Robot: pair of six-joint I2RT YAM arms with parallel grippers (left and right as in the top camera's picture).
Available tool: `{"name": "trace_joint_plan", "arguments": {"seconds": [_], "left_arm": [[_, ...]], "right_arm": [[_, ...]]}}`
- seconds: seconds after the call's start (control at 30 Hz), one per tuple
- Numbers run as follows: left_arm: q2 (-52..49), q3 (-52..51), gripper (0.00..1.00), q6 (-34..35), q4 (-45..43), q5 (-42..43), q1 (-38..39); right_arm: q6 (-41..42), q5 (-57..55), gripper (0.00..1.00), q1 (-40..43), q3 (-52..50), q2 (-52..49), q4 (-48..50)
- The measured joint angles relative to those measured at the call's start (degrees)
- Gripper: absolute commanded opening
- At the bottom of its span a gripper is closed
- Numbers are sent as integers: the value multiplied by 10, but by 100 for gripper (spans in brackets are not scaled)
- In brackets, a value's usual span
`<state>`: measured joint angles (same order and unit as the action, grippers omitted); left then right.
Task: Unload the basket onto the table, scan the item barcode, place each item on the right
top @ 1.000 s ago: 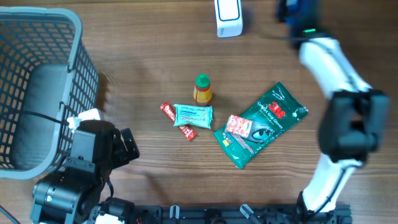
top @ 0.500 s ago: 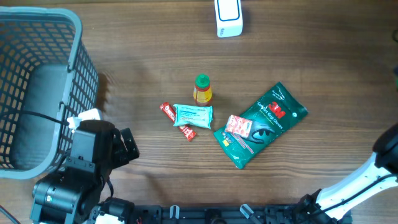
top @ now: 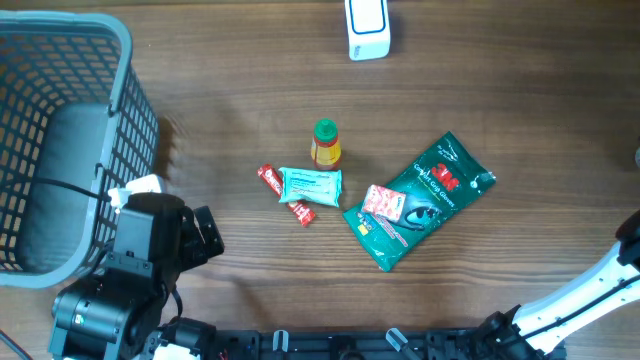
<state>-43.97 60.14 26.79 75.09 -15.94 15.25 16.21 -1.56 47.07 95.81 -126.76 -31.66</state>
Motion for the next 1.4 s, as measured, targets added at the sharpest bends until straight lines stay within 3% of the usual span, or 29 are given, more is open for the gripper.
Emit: {"name": "trace_joint_plan", "arguments": {"seconds": [0.23,0.4,0.57,0.77,0.9,1.07,1.4], "left_arm": [[0,0,100,0,0,0,0],[0,0,100,0,0,0,0],[0,0,100,0,0,0,0],[0,0,100,0,0,0,0],[0,0,100,0,0,0,0],[0,0,100,0,0,0,0],[0,0,100,0,0,0,0]], "right_arm": [[7,20,100,15,9,-11,-22],[40,33,100,23,68,4,-56],[92,37,100,20,84,118,-98],[183,54,100,-12,98,292,-257],[215,105,100,-71,101,356,-374],[206,169,98,-173,101,365,-516],[86,209,98,-351,45,365,-598]]}}
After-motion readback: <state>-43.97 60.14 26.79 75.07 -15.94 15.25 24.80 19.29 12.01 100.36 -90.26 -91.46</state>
